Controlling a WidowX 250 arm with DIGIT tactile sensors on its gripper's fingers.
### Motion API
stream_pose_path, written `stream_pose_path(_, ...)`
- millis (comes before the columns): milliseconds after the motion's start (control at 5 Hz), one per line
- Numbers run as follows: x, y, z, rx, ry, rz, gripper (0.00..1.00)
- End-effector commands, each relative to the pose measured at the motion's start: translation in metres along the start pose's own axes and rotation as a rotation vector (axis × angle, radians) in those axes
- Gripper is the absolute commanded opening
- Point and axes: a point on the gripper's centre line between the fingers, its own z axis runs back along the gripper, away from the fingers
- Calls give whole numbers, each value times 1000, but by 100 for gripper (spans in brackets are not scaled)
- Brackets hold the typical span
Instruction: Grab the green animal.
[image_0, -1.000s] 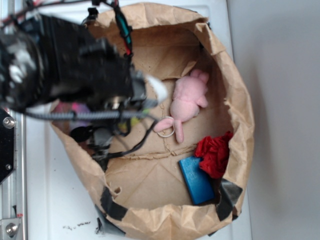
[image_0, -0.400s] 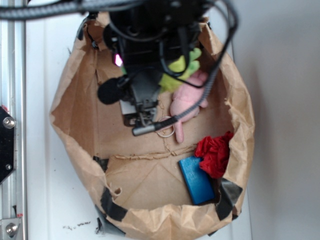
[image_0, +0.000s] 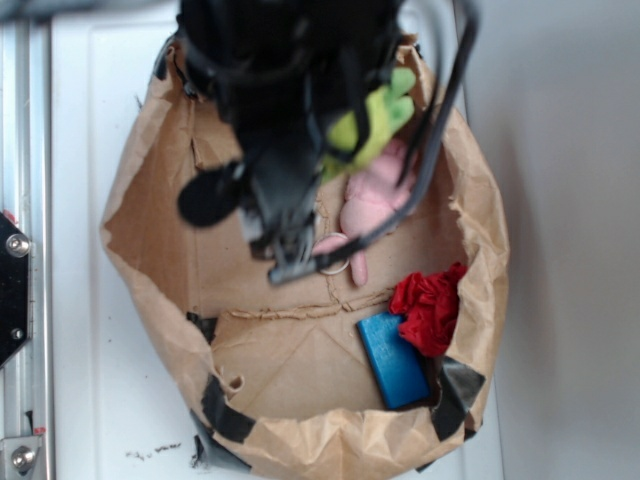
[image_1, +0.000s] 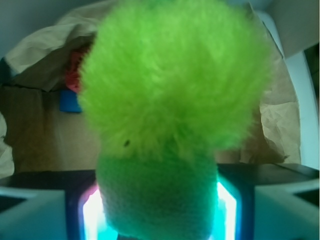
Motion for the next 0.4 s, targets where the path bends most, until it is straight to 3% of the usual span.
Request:
stream_pose_path(0, -14, -29, -8, 88, -64, -66, 0)
stream_pose_path(200, -4, -29, -10, 72, -37, -54, 0)
